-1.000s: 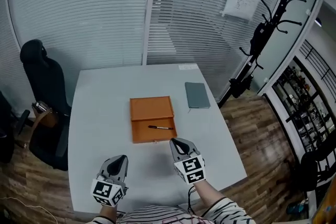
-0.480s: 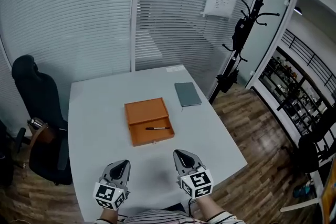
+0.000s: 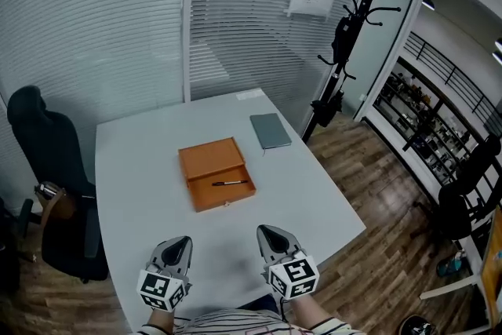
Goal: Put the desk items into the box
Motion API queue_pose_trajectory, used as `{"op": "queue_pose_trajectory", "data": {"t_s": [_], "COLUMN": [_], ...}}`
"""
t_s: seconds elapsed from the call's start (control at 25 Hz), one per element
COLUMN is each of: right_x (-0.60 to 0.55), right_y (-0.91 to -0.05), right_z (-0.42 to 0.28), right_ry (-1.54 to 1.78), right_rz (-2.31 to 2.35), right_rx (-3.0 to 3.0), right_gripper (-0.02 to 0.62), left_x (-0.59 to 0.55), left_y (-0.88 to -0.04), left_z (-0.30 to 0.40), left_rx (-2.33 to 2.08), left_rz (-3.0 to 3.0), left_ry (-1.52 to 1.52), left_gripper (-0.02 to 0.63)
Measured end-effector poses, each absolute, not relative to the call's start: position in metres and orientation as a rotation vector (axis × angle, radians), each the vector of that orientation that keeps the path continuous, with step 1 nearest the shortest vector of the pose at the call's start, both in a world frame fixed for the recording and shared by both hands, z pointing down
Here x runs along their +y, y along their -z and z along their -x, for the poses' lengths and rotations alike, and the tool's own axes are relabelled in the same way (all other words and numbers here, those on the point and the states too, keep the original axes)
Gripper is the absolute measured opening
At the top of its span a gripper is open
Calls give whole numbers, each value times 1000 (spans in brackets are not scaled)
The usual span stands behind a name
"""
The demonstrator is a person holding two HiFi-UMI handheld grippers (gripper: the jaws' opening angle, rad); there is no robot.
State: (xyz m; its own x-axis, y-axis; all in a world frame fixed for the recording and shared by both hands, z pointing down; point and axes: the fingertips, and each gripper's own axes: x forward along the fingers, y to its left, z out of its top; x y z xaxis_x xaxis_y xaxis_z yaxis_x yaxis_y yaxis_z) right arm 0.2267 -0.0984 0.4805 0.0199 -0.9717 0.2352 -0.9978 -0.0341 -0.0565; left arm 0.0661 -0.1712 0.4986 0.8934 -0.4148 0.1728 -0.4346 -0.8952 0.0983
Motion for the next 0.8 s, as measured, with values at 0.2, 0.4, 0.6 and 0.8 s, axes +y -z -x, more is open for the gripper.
{"op": "queue_pose_trajectory", "data": {"t_s": [0.2,0.4,0.6,0.8], "right_x": [-92,-88,-85,-88], "right_y": [-486,-489,-493,-493], "right_z": [-225,-225,-226,-229], "right_ry": [-335,-346,-361,-361], "right_rz": [-2178,-2192,-2191,-2191], "right_rx": [-2067,-2049,-2041,-2043], "right_gripper": [25,25,25,25], "left_x": [-170,-169,-167,-169], "left_y": [-501,-504,-507,-508], "left_z": [-67,-69,-71,-74], "left_rx": [-627,-608,-602,-597], "left_rz": [-2931,-2933,-2931,-2931], "left_ry": [-230,-239,-249,-260], "left_gripper": [21,23,22,23]}}
